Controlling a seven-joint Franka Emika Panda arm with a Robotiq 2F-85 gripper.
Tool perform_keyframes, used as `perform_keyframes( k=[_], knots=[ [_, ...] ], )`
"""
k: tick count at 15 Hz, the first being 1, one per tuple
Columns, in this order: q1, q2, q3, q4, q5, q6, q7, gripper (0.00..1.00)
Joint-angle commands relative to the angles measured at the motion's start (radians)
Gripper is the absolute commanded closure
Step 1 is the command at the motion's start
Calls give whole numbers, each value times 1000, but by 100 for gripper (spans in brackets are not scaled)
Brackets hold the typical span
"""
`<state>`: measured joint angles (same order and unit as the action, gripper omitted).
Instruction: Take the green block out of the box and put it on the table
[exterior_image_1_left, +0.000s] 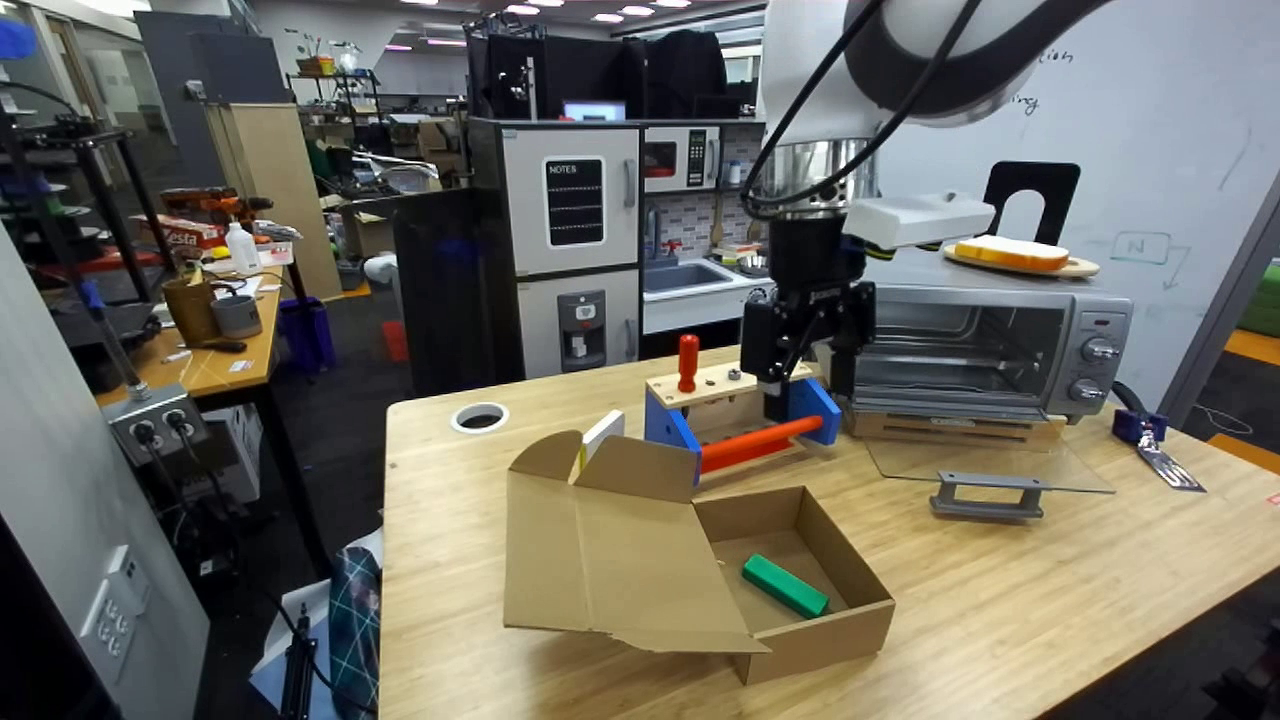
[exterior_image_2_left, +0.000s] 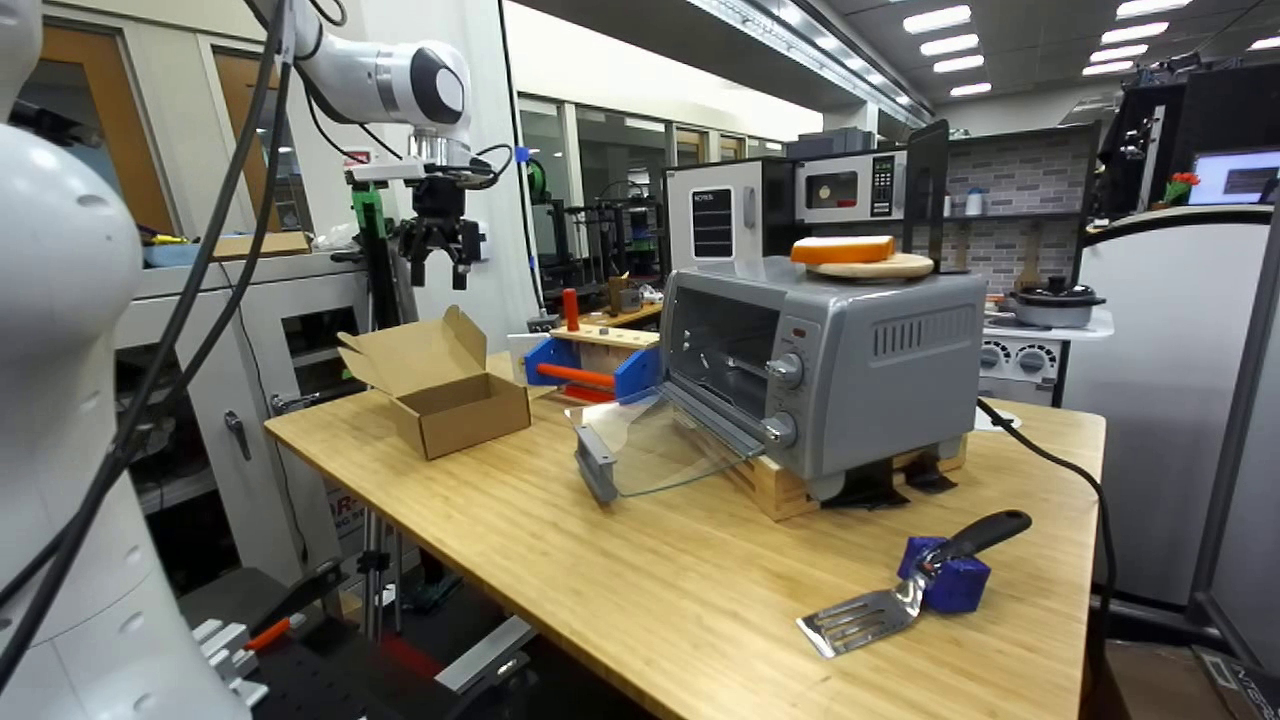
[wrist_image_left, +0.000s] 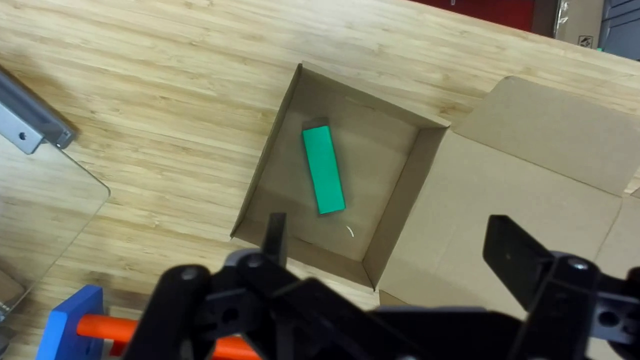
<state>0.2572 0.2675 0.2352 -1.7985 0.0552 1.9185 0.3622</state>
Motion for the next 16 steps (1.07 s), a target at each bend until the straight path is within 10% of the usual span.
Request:
perform_keyframes(
  k=[1, 16],
  knots=[
    [14, 64, -19, 54, 7, 2, -10, 0],
    [38, 137, -27, 77, 9, 6, -6, 0]
  ],
)
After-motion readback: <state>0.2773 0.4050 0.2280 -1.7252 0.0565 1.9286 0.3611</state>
